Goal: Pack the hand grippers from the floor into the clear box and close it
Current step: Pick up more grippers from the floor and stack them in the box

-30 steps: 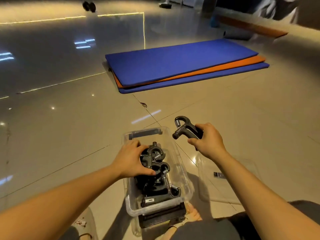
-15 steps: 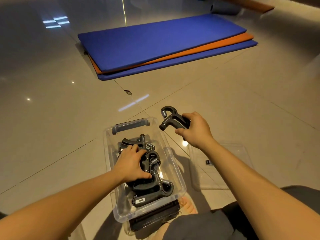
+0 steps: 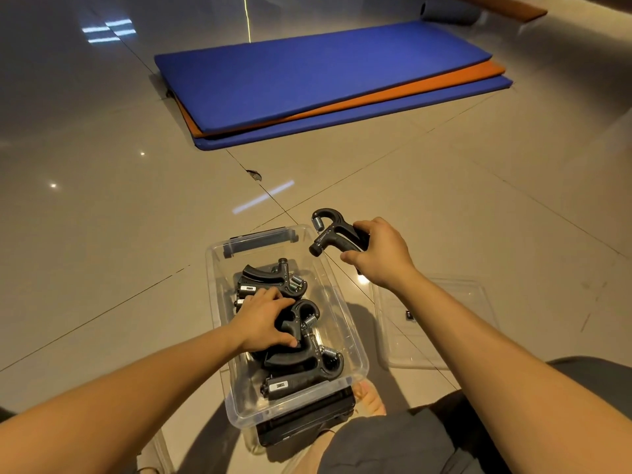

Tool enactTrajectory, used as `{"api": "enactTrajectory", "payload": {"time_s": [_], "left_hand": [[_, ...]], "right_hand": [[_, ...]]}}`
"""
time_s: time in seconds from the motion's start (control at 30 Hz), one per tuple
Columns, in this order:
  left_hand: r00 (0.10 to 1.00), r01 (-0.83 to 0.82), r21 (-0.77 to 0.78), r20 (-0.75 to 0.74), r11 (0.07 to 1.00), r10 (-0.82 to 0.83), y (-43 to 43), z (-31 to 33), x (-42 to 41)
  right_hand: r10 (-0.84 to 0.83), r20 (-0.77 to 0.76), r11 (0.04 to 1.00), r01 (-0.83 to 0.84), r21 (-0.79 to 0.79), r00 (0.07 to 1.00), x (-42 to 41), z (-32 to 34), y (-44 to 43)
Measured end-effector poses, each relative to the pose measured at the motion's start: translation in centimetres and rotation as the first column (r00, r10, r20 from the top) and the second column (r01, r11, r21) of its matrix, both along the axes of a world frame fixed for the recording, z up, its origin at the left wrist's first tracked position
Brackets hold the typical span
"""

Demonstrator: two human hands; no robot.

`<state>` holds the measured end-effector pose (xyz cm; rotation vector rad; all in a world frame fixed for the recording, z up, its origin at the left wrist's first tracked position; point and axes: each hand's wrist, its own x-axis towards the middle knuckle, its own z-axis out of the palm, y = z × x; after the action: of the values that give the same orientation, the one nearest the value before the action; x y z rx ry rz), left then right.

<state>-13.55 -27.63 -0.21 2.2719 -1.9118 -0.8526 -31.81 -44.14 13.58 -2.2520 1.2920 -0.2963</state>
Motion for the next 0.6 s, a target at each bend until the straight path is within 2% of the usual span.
{"api": "enactTrajectory", "payload": {"time_s": [0.13, 0.2, 0.23, 0.3, 0.37, 0.4, 0.5, 0.6], "left_hand": [[1.000, -0.025, -0.012, 0.006, 1.000, 0.025, -0.5, 2.3, 0.6], [0.967, -0.219, -0.113, -0.158, 0.969, 0.200, -1.4, 4.5, 1.4], [0.909, -0.351, -0.157, -0.293, 0.923, 0.296, -2.0, 5.8, 1.9], [0.716, -0.572, -0.144, -0.569, 0.808, 0.405, -3.2, 8.9, 2.5], [0.520, -0.641, -0.031, -0.752, 0.767, 0.405, -4.1, 11.5, 2.5], [0.467, -0.623, 0.025, -0.790, 0.782, 0.397, -4.3, 12.4, 2.2], [0.452, -0.543, 0.096, -0.804, 0.834, 0.387, -4.6, 13.6, 0.8], [0.410, -0.652, 0.047, -0.818, 0.757, 0.404, -4.7, 13.8, -0.1]], "right_hand": [[0.014, -0.004, 1.000, -0.014, -0.017, 1.000, 0.3, 0.1, 0.3], [0.009, 0.005, 1.000, -0.009, -0.018, 1.000, 0.4, 0.1, 0.3], [0.008, 0.009, 1.000, -0.008, -0.022, 1.000, 0.4, 0.1, 0.3], [0.017, 0.009, 0.999, -0.017, -0.034, 1.000, 0.6, 0.0, 0.4], [0.032, 0.005, 0.998, -0.032, -0.048, 0.999, 0.9, 0.2, 0.6], [0.039, 0.005, 0.998, -0.038, -0.053, 0.999, 1.0, 0.2, 0.8], [0.040, 0.021, 0.997, -0.039, -0.070, 0.999, 1.5, 0.5, 1.5], [0.036, 0.051, 0.994, -0.031, -0.102, 0.998, 2.0, 0.5, 2.1]]}}
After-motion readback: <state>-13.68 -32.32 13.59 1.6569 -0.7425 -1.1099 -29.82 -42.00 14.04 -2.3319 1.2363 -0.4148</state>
